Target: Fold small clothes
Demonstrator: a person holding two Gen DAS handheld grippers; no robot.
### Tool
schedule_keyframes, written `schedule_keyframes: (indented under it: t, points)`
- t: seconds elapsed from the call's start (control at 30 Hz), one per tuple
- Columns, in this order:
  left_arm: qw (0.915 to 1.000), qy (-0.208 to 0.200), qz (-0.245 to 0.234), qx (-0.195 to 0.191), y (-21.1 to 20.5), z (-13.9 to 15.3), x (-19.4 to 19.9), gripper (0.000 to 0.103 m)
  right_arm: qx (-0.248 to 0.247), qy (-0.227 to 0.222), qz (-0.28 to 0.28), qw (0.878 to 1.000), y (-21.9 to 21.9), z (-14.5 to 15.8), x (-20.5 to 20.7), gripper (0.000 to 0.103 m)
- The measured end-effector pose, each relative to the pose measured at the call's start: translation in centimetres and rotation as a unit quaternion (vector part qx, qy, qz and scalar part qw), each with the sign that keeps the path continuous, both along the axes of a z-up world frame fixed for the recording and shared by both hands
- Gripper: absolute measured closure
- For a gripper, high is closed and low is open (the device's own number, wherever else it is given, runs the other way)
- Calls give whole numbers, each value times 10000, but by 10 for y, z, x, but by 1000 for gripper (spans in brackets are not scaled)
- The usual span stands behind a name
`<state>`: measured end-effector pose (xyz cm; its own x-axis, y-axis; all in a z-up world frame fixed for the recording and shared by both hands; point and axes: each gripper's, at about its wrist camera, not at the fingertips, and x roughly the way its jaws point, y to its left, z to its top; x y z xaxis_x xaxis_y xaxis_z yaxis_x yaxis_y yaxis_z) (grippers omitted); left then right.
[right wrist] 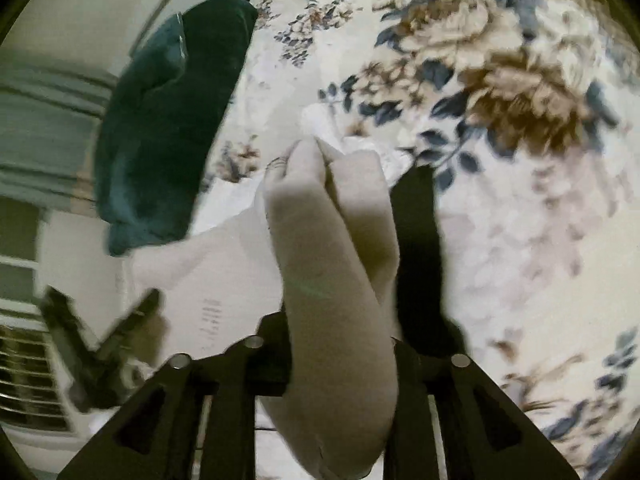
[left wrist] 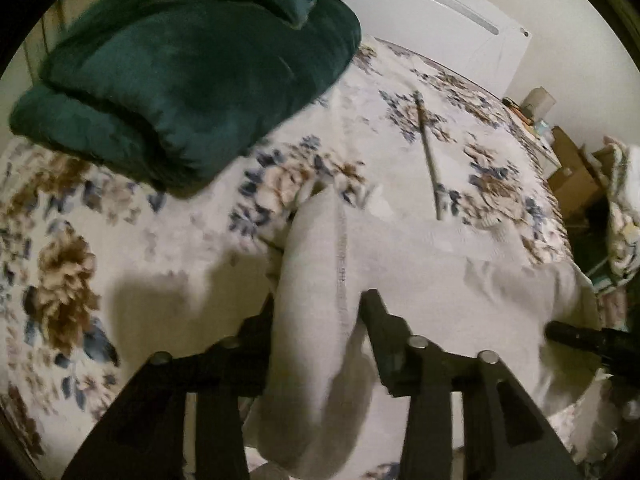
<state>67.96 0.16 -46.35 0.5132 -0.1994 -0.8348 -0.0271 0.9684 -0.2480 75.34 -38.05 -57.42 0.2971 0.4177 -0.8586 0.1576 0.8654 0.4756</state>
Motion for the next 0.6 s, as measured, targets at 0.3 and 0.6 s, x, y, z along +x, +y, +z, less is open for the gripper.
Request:
schedule_keyframes:
  t: [0.3,0.6]
  points:
    - [9962,-214,72,840,-24,17,-24,1,-2662,-279,275,9631,49,27,-33,0]
    - [9942,-234,47,1050,-47,46,-63,0,-3548,-591,-262,9327,62,69,-91,0]
